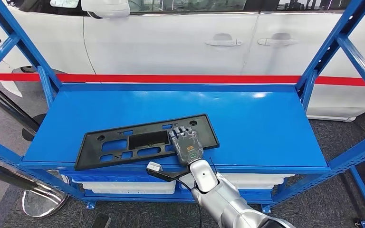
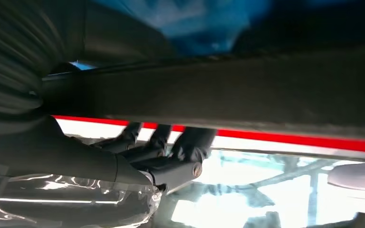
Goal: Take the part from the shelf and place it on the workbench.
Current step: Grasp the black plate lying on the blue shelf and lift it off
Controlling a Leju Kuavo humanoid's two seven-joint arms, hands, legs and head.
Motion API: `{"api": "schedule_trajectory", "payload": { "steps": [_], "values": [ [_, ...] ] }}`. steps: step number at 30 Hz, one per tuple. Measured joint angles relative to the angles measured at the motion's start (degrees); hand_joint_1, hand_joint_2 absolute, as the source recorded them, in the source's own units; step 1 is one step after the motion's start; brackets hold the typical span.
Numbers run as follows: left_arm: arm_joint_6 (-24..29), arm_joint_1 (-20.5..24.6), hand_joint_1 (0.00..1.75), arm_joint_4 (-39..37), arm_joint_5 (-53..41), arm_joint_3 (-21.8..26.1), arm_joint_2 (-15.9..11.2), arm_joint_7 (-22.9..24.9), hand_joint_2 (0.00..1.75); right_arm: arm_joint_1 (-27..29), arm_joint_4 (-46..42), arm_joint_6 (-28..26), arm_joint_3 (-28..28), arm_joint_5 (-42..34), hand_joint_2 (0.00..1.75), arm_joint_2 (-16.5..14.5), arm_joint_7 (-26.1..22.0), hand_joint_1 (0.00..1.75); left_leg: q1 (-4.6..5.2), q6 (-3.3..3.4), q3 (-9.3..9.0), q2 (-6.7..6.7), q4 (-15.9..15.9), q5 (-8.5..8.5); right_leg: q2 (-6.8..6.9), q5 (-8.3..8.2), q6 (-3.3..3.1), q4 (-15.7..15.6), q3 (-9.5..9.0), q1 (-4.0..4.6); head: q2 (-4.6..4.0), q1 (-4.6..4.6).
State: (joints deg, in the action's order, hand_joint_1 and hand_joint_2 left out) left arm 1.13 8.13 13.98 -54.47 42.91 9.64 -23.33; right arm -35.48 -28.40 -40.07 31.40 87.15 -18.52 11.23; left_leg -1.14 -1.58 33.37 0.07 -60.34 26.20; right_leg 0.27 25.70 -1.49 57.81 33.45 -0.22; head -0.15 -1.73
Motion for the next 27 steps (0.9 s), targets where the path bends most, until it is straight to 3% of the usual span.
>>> {"api": "schedule_trajectory", "payload": {
  "steps": [1,5,7,9,10,11,12,14,16,19,21,23,25,26,27],
  "values": [
    [0.02,0.00,0.00,-0.01,0.04,0.00,-0.01,0.01,0.00,-0.22,0.39,0.01,-0.11,-0.02,1.75,-0.03,-0.02,1.75,0.12,0.29,-0.84,-0.01,1.80,-0.36,-0.01,0.05,0.31,0.09,0.04,0.09,0.00,0.00],
    [0.14,-0.13,0.00,-0.03,0.30,0.01,0.07,0.01,0.00,-0.19,1.57,-0.07,-0.59,-0.46,1.75,-0.12,-0.86,1.75,0.22,1.84,-0.93,0.01,2.74,-0.69,-0.06,0.46,1.55,0.64,0.50,-0.06,0.00,0.00],
    [0.25,-0.11,0.00,-0.05,0.42,0.02,0.11,0.01,0.00,0.02,1.72,-0.11,-0.91,-0.84,1.75,-0.17,-1.73,1.75,0.01,2.51,-0.96,-0.10,3.14,-1.07,-0.14,3.22,1.99,4.98,2.52,-0.17,0.00,0.02],
    [0.43,-0.15,0.00,-0.05,0.51,0.03,0.10,0.01,0.00,0.59,1.54,-0.19,-1.36,-1.39,1.75,-0.13,-2.77,1.75,0.10,2.71,-0.85,-0.10,3.15,-1.10,-0.17,6.72,2.22,12.65,6.24,-0.20,0.00,0.03],
    [0.55,-0.23,0.00,-0.05,0.54,0.03,0.10,0.02,0.00,0.94,1.30,-0.24,-1.61,-1.73,1.75,-0.08,-3.31,1.75,0.14,2.75,-0.85,-0.09,3.14,-1.07,-0.17,7.42,2.27,15.40,7.67,-0.21,0.00,0.03],
    [0.65,-0.32,0.00,-0.07,0.57,0.04,0.10,0.02,0.00,1.24,0.98,-0.27,-1.86,-2.04,1.75,-0.04,-3.81,1.75,0.16,2.76,-0.90,-0.06,3.11,-1.02,-0.18,7.03,2.25,16.27,8.25,-0.21,0.00,0.03],
    [0.74,-0.39,0.00,-0.09,0.59,0.05,0.11,0.02,0.00,1.46,0.63,-0.29,-2.04,-2.26,1.75,0.00,-4.19,1.75,0.16,2.73,-1.01,-0.01,3.09,-0.94,-0.18,5.52,2.14,14.70,7.62,-0.21,0.00,0.02],
    [0.86,-0.46,0.00,-0.16,0.61,0.07,0.19,0.01,0.00,1.67,0.10,-0.28,-2.24,-2.40,1.75,0.02,-4.56,1.75,0.17,2.52,-1.24,0.09,2.99,-0.70,-0.21,1.49,1.68,7.10,4.10,-0.16,0.00,0.02],
    [0.92,-0.42,0.00,-0.21,0.63,0.07,0.32,0.01,0.00,1.78,-0.37,-0.28,-2.30,-2.55,1.75,0.01,-4.96,1.75,0.36,2.06,-1.20,0.18,2.80,-0.44,-0.23,-0.45,1.23,1.30,1.46,0.03,0.00,0.02],
    [1.10,-0.50,0.00,-0.28,1.01,0.17,0.39,-0.02,0.00,2.68,-2.09,-0.28,-2.65,-4.65,1.75,-0.06,-8.04,1.75,0.39,1.10,-1.18,0.21,2.84,-0.27,-0.24,-0.51,0.60,0.08,0.98,0.20,0.00,0.02],
    [1.44,-0.75,0.00,-0.30,1.71,0.46,0.39,-0.33,0.00,4.49,-5.36,-0.29,-3.59,-10.88,1.75,-0.38,-14.57,1.75,0.19,0.45,-0.76,0.17,1.38,0.97,-0.18,-0.67,-0.13,-0.39,0.62,0.03,0.00,0.02],
    [1.86,-1.18,0.00,-0.33,2.51,1.09,0.39,-0.99,0.00,7.06,-10.13,-0.11,-4.10,-22.33,1.75,-0.99,-22.92,1.75,-0.01,-0.08,1.65,0.13,-4.31,4.33,-0.14,-0.64,-0.70,-0.66,0.36,-0.09,0.00,0.01],
    [2.09,-1.69,0.00,-0.36,3.10,1.73,0.37,-1.62,0.00,9.65,-14.88,0.71,-3.43,-33.25,1.75,-1.51,-28.14,1.75,-0.10,-0.50,5.18,0.13,-11.71,7.52,-0.15,-0.53,-0.92,-0.60,0.36,-0.02,0.00,0.00],
    [2.20,-1.95,0.00,-0.36,3.30,2.04,0.33,-1.86,0.00,10.94,-17.47,1.83,-2.88,-38.47,1.75,-1.50,-29.97,1.75,-0.11,-0.61,6.10,0.12,-13.46,7.73,-0.17,-0.49,-0.92,-0.55,0.36,0.01,0.00,0.00],
    [2.36,-2.17,0.00,-0.36,3.48,2.38,0.28,-2.08,0.00,12.23,-20.45,3.34,-2.29,-44.15,1.75,-1.31,-31.70,1.75,-0.12,-0.64,6.06,0.11,-13.17,6.92,-0.17,-0.43,-0.87,-0.46,0.36,0.01,0.00,0.00]
  ]
}}
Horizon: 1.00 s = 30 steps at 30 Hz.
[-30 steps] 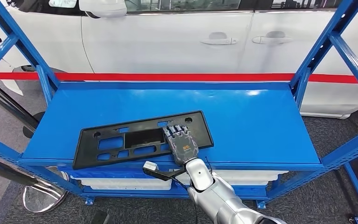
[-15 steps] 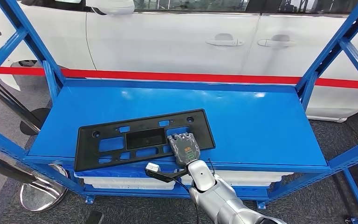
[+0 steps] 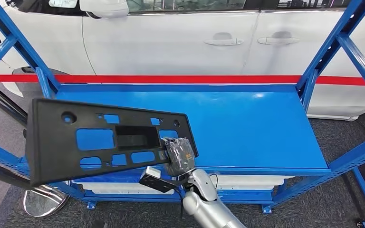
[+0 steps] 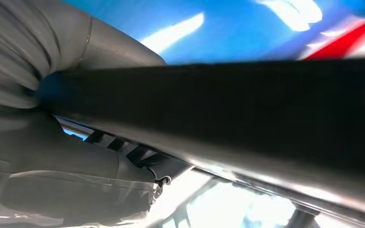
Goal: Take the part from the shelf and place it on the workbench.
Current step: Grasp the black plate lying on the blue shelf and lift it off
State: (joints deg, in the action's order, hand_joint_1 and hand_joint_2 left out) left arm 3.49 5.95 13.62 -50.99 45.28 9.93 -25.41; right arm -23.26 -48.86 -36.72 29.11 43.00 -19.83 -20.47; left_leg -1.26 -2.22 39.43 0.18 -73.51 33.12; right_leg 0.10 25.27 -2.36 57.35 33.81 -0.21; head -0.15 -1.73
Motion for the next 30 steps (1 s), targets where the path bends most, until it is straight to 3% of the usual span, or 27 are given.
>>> {"api": "schedule_trajectory", "payload": {
  "steps": [1,3,5,8,10,13,14,15,16,19,21,23,25,26,29,30],
  "values": [
    [0.24,-0.19,0.00,0.00,0.15,0.34,-0.07,-0.20,0.00,1.29,-3.41,1.71,0.62,-6.14,1.75,0.40,-1.84,1.75,-0.01,0.05,-1.07,-0.02,2.37,-1.69,0.00,0.08,0.09,0.11,-0.02,-0.01,0.00,0.00],
    [0.67,-0.48,0.00,-0.01,0.41,1.03,-0.21,-0.71,0.00,4.11,-11.69,4.71,2.11,-17.71,1.75,1.67,-4.49,1.75,0.06,0.44,-4.98,-0.06,10.48,-5.26,0.02,0.35,0.46,0.46,0.03,0.04,0.00,0.00],
    [0.73,-0.77,0.00,-0.02,0.92,1.79,-0.29,-1.54,0.00,7.34,-20.49,6.85,3.29,-26.01,1.75,3.24,-6.18,1.75,0.34,1.11,-7.23,0.02,15.24,-6.65,0.07,0.53,1.00,0.74,0.19,0.19,0.00,0.01],
    [0.70,-1.49,0.00,-0.02,1.27,2.90,-0.29,-2.59,0.00,12.36,-32.26,9.09,3.92,-33.29,1.75,5.85,-7.97,1.75,0.50,2.10,-7.32,0.15,15.71,-6.77,0.17,0.60,1.89,0.73,0.17,0.17,0.00,0.01],
    [0.75,-1.85,0.00,-0.02,1.44,3.43,-0.32,-2.93,0.00,14.98,-38.14,10.72,3.96,-36.85,1.75,7.51,-8.47,1.75,0.29,2.86,-7.51,0.07,16.14,-7.07,0.05,1.87,2.50,2.20,0.69,0.13,0.00,0.02],
    [0.78,-1.97,0.00,-0.02,2.40,4.57,-0.40,-3.03,0.00,19.26,-43.68,13.96,3.74,-41.41,1.75,9.65,-9.07,1.75,0.31,3.55,-7.51,-0.01,16.32,-7.16,-0.10,7.23,3.01,12.14,5.21,-0.05,0.00,0.02],
    [0.89,-2.01,0.00,-0.02,2.79,5.13,-0.42,-2.88,0.00,21.05,-44.80,15.21,3.46,-42.25,1.75,10.25,-9.51,1.75,0.34,3.61,-7.49,0.03,16.30,-7.15,-0.10,8.42,3.11,15.43,6.78,-0.13,0.00,0.02],
    [0.97,-2.10,0.00,-0.02,3.11,5.70,-0.43,-2.72,0.00,22.80,-45.59,16.43,3.04,-42.59,1.75,10.74,-10.09,1.75,0.35,3.64,-7.49,0.07,16.25,-7.16,-0.09,8.38,3.14,16.60,7.37,-0.19,0.00,0.02],
    [0.97,-2.22,0.00,-0.02,3.40,6.24,-0.44,-2.56,0.00,24.50,-46.23,17.71,2.52,-42.63,1.75,11.11,-10.79,1.75,0.35,3.63,-7.50,0.12,16.16,-7.17,-0.09,7.22,3.10,15.40,6.79,-0.23,0.00,0.02],
    [1.16,-2.49,0.00,-0.02,3.87,7.61,-0.36,-2.30,0.00,28.67,-47.51,20.64,0.77,-42.61,1.75,11.74,-12.85,1.75,0.46,3.26,-7.41,0.28,15.61,-6.96,-0.09,2.18,2.60,4.60,1.40,-0.18,0.00,0.02],
    [1.54,-2.52,0.00,-0.02,4.10,8.37,-0.31,-2.17,0.00,30.85,-47.91,21.62,-0.44,-42.59,1.75,11.93,-13.75,1.75,0.63,2.76,-7.20,0.33,15.33,-6.81,-0.13,1.23,2.23,1.25,-0.12,0.00,0.00,0.02],
    [1.76,-2.58,0.00,-0.02,4.19,9.01,-0.27,-2.09,0.00,32.53,-48.17,22.16,-1.41,-42.55,1.75,12.05,-14.17,1.75,0.67,2.11,-7.11,0.31,15.40,-6.94,-0.20,0.96,1.72,1.18,0.06,0.08,0.00,0.02],
    [1.86,-2.60,0.00,-0.02,4.29,9.53,-0.24,-2.05,0.00,33.69,-48.36,22.26,-2.06,-42.25,1.75,12.08,-14.42,1.75,0.59,1.46,-6.73,0.23,14.40,-5.70,-0.12,0.40,0.90,0.81,0.28,-0.09,0.00,0.02],
    [1.90,-2.60,0.00,-0.02,4.40,9.82,-0.22,-2.04,0.00,34.38,-48.42,22.14,-2.31,-42.00,1.75,12.09,-14.78,1.75,0.54,1.20,-6.12,0.20,12.57,-3.98,0.02,0.10,0.52,0.61,0.45,-0.22,0.00,0.02],
    [1.99,-2.67,0.00,-0.02,4.94,10.66,-0.09,-1.95,0.00,37.51,-48.42,21.47,-3.14,-41.46,1.75,12.59,-16.98,1.75,0.38,0.65,-3.27,0.13,2.82,2.84,0.48,-0.64,0.05,0.66,1.42,-0.06,0.00,0.02],
    [2.07,-2.73,0.00,-0.02,5.12,10.96,-0.07,-1.91,0.00,38.61,-48.38,21.38,-3.42,-41.53,1.75,12.88,-17.74,1.75,0.38,0.60,-3.08,0.13,0.83,3.86,0.57,-0.93,0.04,0.80,1.93,0.05,0.00,0.02]
  ]
}}
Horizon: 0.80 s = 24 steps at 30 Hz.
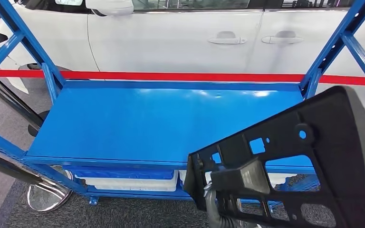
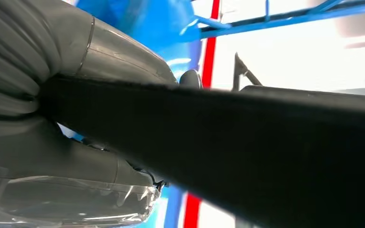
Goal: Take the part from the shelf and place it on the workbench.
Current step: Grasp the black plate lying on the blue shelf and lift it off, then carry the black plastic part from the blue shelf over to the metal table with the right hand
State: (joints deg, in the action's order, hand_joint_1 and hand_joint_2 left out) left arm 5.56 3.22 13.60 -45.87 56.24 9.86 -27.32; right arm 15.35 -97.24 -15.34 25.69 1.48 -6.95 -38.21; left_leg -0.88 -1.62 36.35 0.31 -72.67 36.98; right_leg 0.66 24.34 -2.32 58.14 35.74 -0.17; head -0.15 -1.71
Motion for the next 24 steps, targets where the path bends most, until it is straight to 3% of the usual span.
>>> {"api": "schedule_trajectory", "payload": {
  "steps": [1,2,4,5,6,9,10,11,12,14,15,16,17,19,20,22,24],
  "values": [
    [0.11,-0.05,0.00,0.00,0.13,0.32,0.01,0.05,0.00,0.97,0.03,0.07,-0.25,-0.14,1.75,0.23,-0.57,1.75,0.02,0.06,-0.85,0.00,0.11,-0.07,0.03,-0.31,0.02,0.19,0.58,0.08,0.00,-0.01],
    [0.26,-0.07,0.00,0.00,0.24,0.64,0.02,0.11,0.00,1.80,0.04,0.25,-0.49,-0.27,1.75,0.42,-1.02,1.75,0.05,0.26,-2.81,0.00,2.47,-1.05,0.01,-0.65,0.07,0.39,1.18,0.14,0.00,-0.01],
    [0.50,0.08,0.00,0.00,0.25,1.12,0.00,0.22,0.00,2.94,-0.19,0.88,-0.91,-0.37,1.75,0.57,-1.38,1.75,0.27,0.97,-8.32,-0.01,10.73,-3.52,-0.10,-1.46,0.29,0.70,2.13,0.28,0.00,-0.02],
    [0.57,0.20,0.00,0.00,0.23,1.29,0.01,0.24,0.00,3.31,-0.34,1.15,-1.10,-0.31,1.75,0.60,-1.46,1.75,0.48,1.36,-10.21,-0.02,13.99,-4.42,-0.12,-1.89,0.55,0.74,2.35,0.31,0.00,-0.01],
    [0.60,0.30,0.00,0.00,0.21,1.47,0.02,0.25,0.00,3.55,-0.49,1.37,-1.28,-0.17,1.75,0.61,-1.54,1.75,0.71,1.69,-11.13,-0.04,15.79,-4.92,-0.11,-2.33,0.87,0.70,2.44,0.29,0.00,-0.01],
    [0.60,0.28,0.00,0.00,0.15,2.06,0.10,0.29,0.00,3.96,-0.64,1.65,-1.58,0.45,1.75,0.65,-1.63,1.75,1.03,2.59,-10.61,-0.18,16.36,-6.49,-0.08,-3.63,1.94,0.16,2.41,-0.03,0.00,-0.01],
    [0.58,0.26,0.00,0.00,0.13,2.19,0.15,0.31,0.00,4.07,-0.66,1.69,-1.64,0.58,1.75,0.66,-1.65,1.75,0.91,2.96,-10.19,-0.32,16.59,-7.29,-0.21,-3.05,2.28,0.34,2.64,-0.11,0.00,0.00],
    [0.57,0.25,0.00,0.00,0.11,2.25,0.20,0.33,0.00,4.15,-0.69,1.76,-1.71,0.65,1.75,0.68,-1.65,1.75,0.73,3.35,-9.59,-0.47,16.87,-8.17,-0.35,-1.32,2.59,1.39,3.10,-0.17,0.00,0.01],
    [0.55,0.27,0.00,0.00,0.09,2.30,0.24,0.34,0.00,4.23,-0.71,1.82,-1.77,0.67,1.75,0.72,-1.66,1.75,0.54,3.65,-8.79,-0.64,17.06,-9.04,-0.47,1.53,2.88,3.63,3.81,-0.26,0.00,0.01],
    [0.52,0.29,0.00,0.00,0.07,2.39,0.23,0.37,0.00,4.37,-0.71,1.90,-1.85,0.68,1.75,0.79,-1.66,1.75,0.57,3.89,-6.98,-0.81,17.03,-10.37,-0.56,7.74,3.38,10.54,5.29,-0.45,0.00,0.01],
    [0.51,0.27,0.00,0.00,0.04,2.45,0.23,0.37,0.00,4.45,-0.70,1.90,-1.87,0.70,1.75,0.83,-1.66,1.75,0.57,3.80,-6.04,-0.88,16.92,-11.05,-0.56,9.27,3.60,13.81,5.54,-0.55,0.00,0.01],
    [0.51,0.25,0.00,0.00,-0.04,2.51,0.24,0.37,0.00,4.55,-0.70,1.90,-1.90,0.73,1.75,0.87,-1.66,1.75,0.56,3.67,-5.06,-0.95,16.73,-11.69,-0.55,9.28,3.77,15.71,5.08,-0.64,0.00,0.01],
    [0.51,0.23,0.00,0.00,-0.12,2.56,0.26,0.37,0.00,4.64,-0.70,1.90,-1.93,0.75,1.75,0.90,-1.66,1.75,0.51,3.47,-4.07,-0.99,16.46,-12.26,-0.55,8.16,3.90,15.84,3.76,-0.72,0.00,0.01],
    [0.51,0.26,0.00,0.00,-0.27,2.63,0.32,0.37,0.00,4.77,-0.71,1.89,-1.99,0.80,1.75,0.94,-1.66,1.75,0.37,2.97,-2.18,-1.00,15.64,-13.17,-0.56,5.65,4.02,10.73,-1.64,-0.93,0.00,0.01],
    [0.50,0.29,0.00,0.00,-0.29,2.66,0.34,0.37,0.00,4.78,-0.73,1.89,-2.01,0.82,1.75,0.94,-1.65,1.75,0.40,2.69,-1.35,-0.94,15.10,-13.49,-0.60,5.70,3.97,6.53,-4.94,-0.93,0.00,0.01],
    [0.49,0.34,0.00,0.00,-0.32,2.71,0.36,0.36,0.00,4.84,-0.79,1.90,-2.02,0.90,1.75,0.94,-1.66,1.75,0.53,2.00,-0.42,-0.86,14.28,-14.20,-0.73,7.20,3.30,0.36,-9.21,-0.77,0.00,-0.01],
    [0.49,0.23,0.00,0.00,-0.34,2.76,0.37,0.36,0.00,4.95,-0.83,1.92,-2.03,0.98,1.75,0.94,-1.68,1.75,0.46,1.22,-0.13,-0.83,14.19,-15.00,-0.72,7.46,2.16,-0.92,-9.50,-0.48,0.00,-0.01]
  ]
}}
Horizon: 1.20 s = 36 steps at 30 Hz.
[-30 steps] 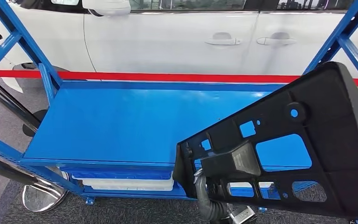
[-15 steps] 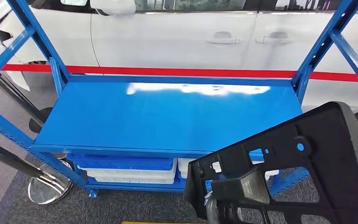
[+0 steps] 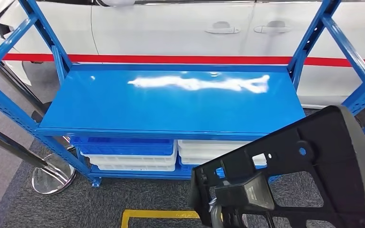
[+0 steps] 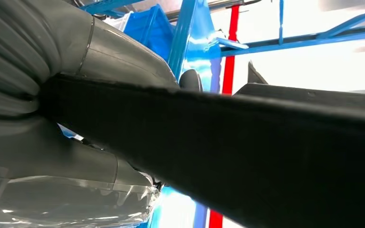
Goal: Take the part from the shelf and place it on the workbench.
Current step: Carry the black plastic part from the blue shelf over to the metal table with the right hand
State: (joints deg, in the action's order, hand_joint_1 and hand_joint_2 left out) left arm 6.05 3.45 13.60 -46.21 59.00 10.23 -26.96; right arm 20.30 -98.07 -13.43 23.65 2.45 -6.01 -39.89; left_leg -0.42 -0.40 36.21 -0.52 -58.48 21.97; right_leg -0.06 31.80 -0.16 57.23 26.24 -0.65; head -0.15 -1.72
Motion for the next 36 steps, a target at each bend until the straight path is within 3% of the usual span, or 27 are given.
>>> {"api": "schedule_trajectory", "payload": {
  "steps": [2,4,6,7,8,9,10,12,13,15,17,18,19,21,22,23,24,26,28,29,31,32,33,36],
  "values": [
    [-0.05,-0.13,0.00,0.00,-0.02,0.17,-0.01,-0.01,0.00,0.07,0.00,0.01,-0.01,0.12,1.75,0.00,0.00,1.75,-0.26,-0.68,0.59,0.06,-1.09,1.45,0.24,-1.07,-1.16,0.01,0.86,0.03,0.00,0.01],
    [-0.22,-0.17,0.00,0.00,-0.03,0.39,0.01,-0.03,0.00,0.08,0.00,0.01,-0.01,0.23,1.75,0.00,0.01,1.75,-0.38,-1.11,1.96,0.10,-5.55,6.52,0.46,-2.28,-1.99,-0.02,2.15,0.03,0.00,0.01],
    [-0.40,-0.13,0.00,0.00,-0.05,0.56,0.05,-0.08,0.00,0.10,0.00,0.01,-0.01,0.31,1.75,0.00,0.01,1.75,-0.38,-1.32,3.31,0.10,-12.45,11.35,0.54,-3.53,-2.28,0.11,3.78,0.30,0.00,0.00],
    [-0.46,-0.12,0.00,0.00,-0.07,0.63,0.07,-0.11,0.00,0.11,0.00,0.01,-0.01,0.35,1.75,0.00,0.01,1.75,-0.36,-1.30,3.35,0.10,-15.16,12.11,0.58,-4.21,-2.34,0.25,4.78,0.50,0.00,0.00],
    [-0.49,-0.11,0.00,0.00,-0.06,0.70,0.07,-0.13,0.00,0.12,0.00,0.01,-0.02,0.36,1.75,0.00,0.00,1.75,-0.32,-1.14,2.52,0.11,-15.95,11.33,0.61,-4.81,-2.36,0.44,5.74,0.70,0.00,-0.01],
    [-0.51,-0.10,0.00,0.00,-0.06,0.76,0.07,-0.14,0.00,0.12,0.00,0.01,-0.02,0.37,1.75,0.00,0.00,1.75,-0.22,-0.81,0.79,0.12,-14.88,9.78,0.62,-5.37,-2.36,0.66,6.71,0.90,0.00,-0.01],
    [-0.52,-0.07,0.00,0.00,-0.05,0.79,0.06,-0.15,0.00,0.12,0.00,0.01,-0.03,0.37,1.75,0.00,0.00,1.75,-0.05,-0.28,-1.90,0.14,-11.88,8.23,0.62,-5.92,-2.35,0.88,7.58,1.09,0.00,-0.01],
    [-0.55,0.10,0.00,0.03,-0.05,0.80,-0.04,-0.19,0.00,0.11,0.00,0.01,-0.03,0.37,1.75,-0.01,0.00,1.75,0.44,0.95,-7.96,0.10,-3.38,8.00,0.68,-6.86,-2.12,1.22,8.75,1.32,0.00,0.00],
    [-0.56,0.17,0.00,0.05,-0.05,0.80,-0.08,-0.23,0.00,0.12,0.00,0.02,-0.03,0.38,1.75,-0.01,0.01,1.75,0.70,1.39,-9.91,0.08,-0.19,8.45,0.78,-7.35,-1.88,1.24,9.00,1.29,0.00,0.01],
    [-0.57,0.20,0.00,0.07,-0.07,0.81,-0.07,-0.31,0.00,0.11,-0.01,0.02,-0.03,0.42,1.75,-0.01,0.01,1.75,1.05,1.80,-10.90,0.06,2.42,8.56,0.98,-8.44,-1.20,0.98,9.16,1.06,0.00,0.01],
    [-0.56,0.19,0.00,0.07,-0.06,0.83,-0.03,-0.32,0.00,0.12,-0.02,0.01,-0.07,0.44,1.75,0.00,0.00,1.75,0.87,2.32,-10.25,-0.13,3.12,7.11,0.85,-7.98,-0.47,1.33,9.47,0.88,0.00,0.02],
    [-0.56,0.19,0.00,0.07,-0.06,0.84,-0.02,-0.32,0.00,0.15,-0.02,0.01,-0.10,0.45,1.75,0.01,0.00,1.75,0.67,2.65,-9.72,-0.24,3.47,6.26,0.68,-6.17,-0.09,2.50,9.90,0.81,0.00,0.02],
    [-0.56,0.21,0.00,0.07,-0.04,0.84,-0.01,-0.27,0.00,0.16,-0.02,0.01,-0.14,0.48,1.75,0.02,0.01,1.75,0.48,2.89,-9.02,-0.34,3.67,5.46,0.50,-3.37,0.27,4.73,10.55,0.65,0.00,0.02],
    [-0.55,0.22,0.00,0.07,0.06,0.90,-0.04,0.17,0.00,0.18,-0.01,0.01,-0.19,0.54,1.75,0.04,0.02,1.75,0.45,3.11,-7.12,-0.37,3.54,4.07,0.34,2.13,0.95,11.18,11.94,0.28,0.00,0.02],
    [-0.56,0.23,0.00,0.07,0.14,0.97,-0.07,0.48,0.00,0.18,-0.01,0.01,-0.20,0.57,1.75,0.06,0.02,1.75,0.43,3.00,-6.07,-0.40,3.37,3.36,0.34,3.10,1.24,14.07,12.20,0.06,0.00,0.02],
    [-0.58,0.22,0.00,0.07,0.20,1.07,-0.09,0.77,0.00,0.18,0.00,0.01,-0.20,0.59,1.75,0.08,0.02,1.75,0.38,2.83,-4.96,-0.42,3.12,2.67,0.34,2.60,1.49,15.70,11.82,-0.14,0.00,0.02],
    [-0.60,0.20,0.00,0.07,0.25,1.17,-0.12,0.94,0.00,0.17,0.00,0.01,-0.20,0.60,1.75,0.09,0.02,1.75,0.31,2.62,-3.77,-0.45,2.74,2.04,0.34,0.95,1.70,15.63,10.60,-0.35,0.00,0.02],
    [-0.64,0.22,0.00,0.07,0.27,1.30,-0.14,1.06,0.00,0.12,0.00,0.01,-0.20,0.61,1.75,0.09,0.02,1.75,0.17,2.05,-1.51,-0.41,1.60,1.05,0.33,-1.75,1.95,10.36,5.59,-0.68,0.00,0.02],
    [-0.67,0.30,0.00,0.07,0.27,1.34,-0.16,1.07,0.00,0.06,0.00,0.01,-0.20,0.62,1.75,0.09,0.02,1.75,0.20,1.34,0.07,-0.31,0.35,0.31,0.25,-0.62,1.61,3.05,0.47,-0.55,0.00,0.01],
    [-0.69,0.33,0.00,0.07,0.27,1.36,-0.17,1.07,0.00,0.05,0.00,0.02,-0.20,0.62,1.75,0.09,0.02,1.75,0.23,0.95,0.46,-0.28,0.02,-0.12,0.22,0.30,1.18,0.92,-0.75,-0.38,0.00,-0.01],
    [-0.74,0.24,0.00,0.07,0.31,1.43,-0.23,1.05,0.00,0.07,0.00,0.02,-0.20,0.63,1.75,0.08,0.03,1.75,0.06,0.15,0.84,-0.26,-0.01,-1.08,0.31,0.17,0.01,0.08,-0.44,-0.17,0.00,0.01],
    [-0.76,0.17,0.00,0.07,0.36,1.51,-0.29,1.05,0.00,0.08,0.00,0.02,-0.20,0.63,1.75,0.08,0.03,1.75,-0.08,-0.21,1.13,-0.20,-0.25,-0.74,0.42,-0.44,-0.57,0.08,0.06,-0.18,0.00,-0.01],
    [-0.78,0.09,0.00,0.06,0.40,1.60,-0.34,1.04,0.00,0.11,-0.03,0.04,-0.20,0.63,1.75,0.07,0.02,1.75,-0.22,-0.50,1.60,-0.13,-1.26,0.79,0.54,-1.13,-1.12,0.03,0.71,-0.23,0.00,0.00],
    [-0.87,0.03,0.00,0.04,0.50,1.91,-0.40,1.03,0.00,0.40,-0.17,0.14,-0.21,0.59,1.75,0.07,0.00,1.75,-0.38,-1.18,3.57,-0.02,-10.13,9.62,0.74,-3.33,-1.94,0.09,3.33,-0.05,0.00,-0.01]
  ]
}}
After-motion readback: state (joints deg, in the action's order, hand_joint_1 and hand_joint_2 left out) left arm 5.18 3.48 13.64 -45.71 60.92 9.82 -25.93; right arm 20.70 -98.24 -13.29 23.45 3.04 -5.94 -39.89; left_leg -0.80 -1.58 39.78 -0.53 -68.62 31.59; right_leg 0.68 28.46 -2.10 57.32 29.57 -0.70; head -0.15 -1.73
